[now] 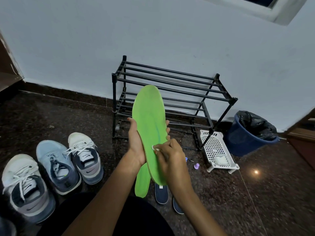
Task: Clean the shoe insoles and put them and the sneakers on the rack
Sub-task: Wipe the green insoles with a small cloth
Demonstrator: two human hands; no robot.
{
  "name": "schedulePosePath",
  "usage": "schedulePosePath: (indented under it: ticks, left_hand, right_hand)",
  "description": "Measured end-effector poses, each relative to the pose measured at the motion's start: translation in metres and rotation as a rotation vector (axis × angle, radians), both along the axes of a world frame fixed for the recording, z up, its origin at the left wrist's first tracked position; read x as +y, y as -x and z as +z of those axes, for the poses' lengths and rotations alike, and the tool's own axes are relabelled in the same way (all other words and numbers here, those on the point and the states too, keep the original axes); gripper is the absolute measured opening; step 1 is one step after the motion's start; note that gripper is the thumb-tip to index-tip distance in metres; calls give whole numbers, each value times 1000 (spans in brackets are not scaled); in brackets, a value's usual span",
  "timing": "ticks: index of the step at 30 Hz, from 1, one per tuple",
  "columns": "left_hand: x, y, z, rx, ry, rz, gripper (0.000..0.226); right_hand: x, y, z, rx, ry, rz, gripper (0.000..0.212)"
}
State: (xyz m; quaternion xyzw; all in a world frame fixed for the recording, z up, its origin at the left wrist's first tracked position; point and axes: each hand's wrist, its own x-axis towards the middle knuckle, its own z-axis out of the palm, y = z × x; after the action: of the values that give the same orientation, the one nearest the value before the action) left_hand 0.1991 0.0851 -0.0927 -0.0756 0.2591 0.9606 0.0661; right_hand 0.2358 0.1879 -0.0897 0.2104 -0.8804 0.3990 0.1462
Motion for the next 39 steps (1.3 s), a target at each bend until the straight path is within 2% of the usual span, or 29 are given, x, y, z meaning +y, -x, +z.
schedulePosePath:
  ticks: [7,15,22,26,33,39]
  left_hand:
    - [-4,4,-1,31,-59,-22,106]
    - [-1,2,-2,44,-42,-36,107]
    - [-4,3,-2,61,-45,-30,108]
    - [-2,3,-2,58,-37,-49,107]
    - [1,0,-1,27,-46,-42,109]
    - [-3,0,-1,32,-69,-14,104]
  right_hand:
    - [11,-35,-14,-22,-1,113,15]
    - [9,-8,-5,-25,-23,-6,22]
    - [13,-32,-16,27,-52,88,17]
    - [17,-35,-18,-6,-59,101,20]
    - [10,-11,-5,-40,15,-16,21]
    - [6,-39,-12,-92,65,94,19]
